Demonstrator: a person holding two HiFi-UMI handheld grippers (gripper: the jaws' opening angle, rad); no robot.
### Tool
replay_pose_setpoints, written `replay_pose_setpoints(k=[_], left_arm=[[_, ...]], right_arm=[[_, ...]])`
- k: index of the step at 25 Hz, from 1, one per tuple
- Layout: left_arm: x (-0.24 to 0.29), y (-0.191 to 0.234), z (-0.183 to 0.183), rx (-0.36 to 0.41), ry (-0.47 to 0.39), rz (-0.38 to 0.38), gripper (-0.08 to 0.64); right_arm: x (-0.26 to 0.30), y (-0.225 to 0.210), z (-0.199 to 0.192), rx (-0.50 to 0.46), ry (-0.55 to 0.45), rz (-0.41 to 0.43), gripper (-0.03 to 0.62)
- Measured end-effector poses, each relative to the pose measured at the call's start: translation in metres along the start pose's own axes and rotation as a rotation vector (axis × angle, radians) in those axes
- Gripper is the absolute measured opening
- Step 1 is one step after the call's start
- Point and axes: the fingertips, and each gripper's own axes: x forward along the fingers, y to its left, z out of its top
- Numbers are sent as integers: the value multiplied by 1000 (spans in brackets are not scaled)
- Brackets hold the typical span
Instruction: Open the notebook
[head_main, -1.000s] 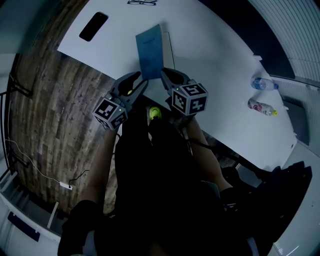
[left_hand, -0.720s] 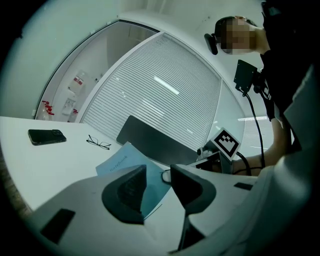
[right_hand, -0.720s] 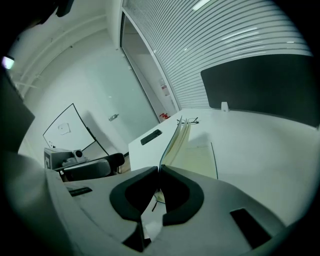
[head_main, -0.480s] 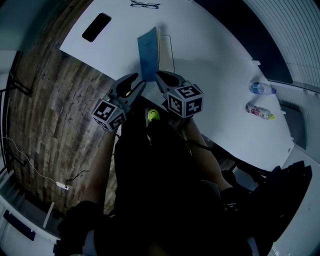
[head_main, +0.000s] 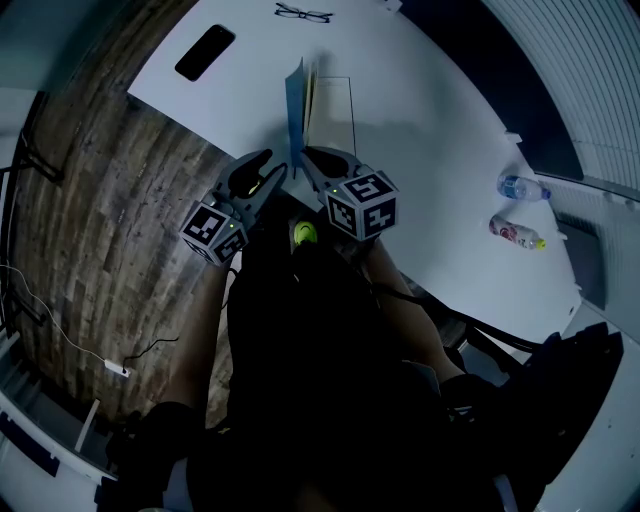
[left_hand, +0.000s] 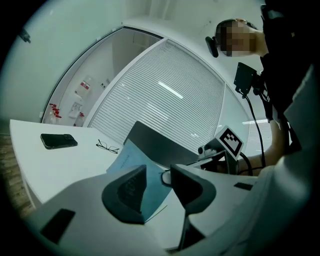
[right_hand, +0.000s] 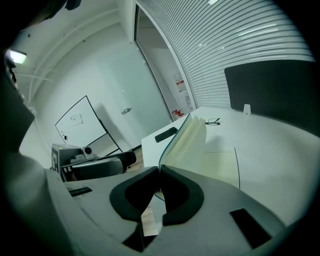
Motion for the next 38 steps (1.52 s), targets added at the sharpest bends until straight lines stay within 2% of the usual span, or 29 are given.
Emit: replay_pose_setpoints(k=[9, 26, 38], left_arm=[[-18, 8, 1, -5, -10, 27, 143], [-39, 28, 4, 1, -34, 77, 143], [-57, 46, 2, -22, -30, 111, 143]], right_arm=[[18, 22, -1, -57, 40, 58, 28], [45, 44, -8, -68, 98, 128, 28], [71, 59, -19, -83, 144, 159, 28]])
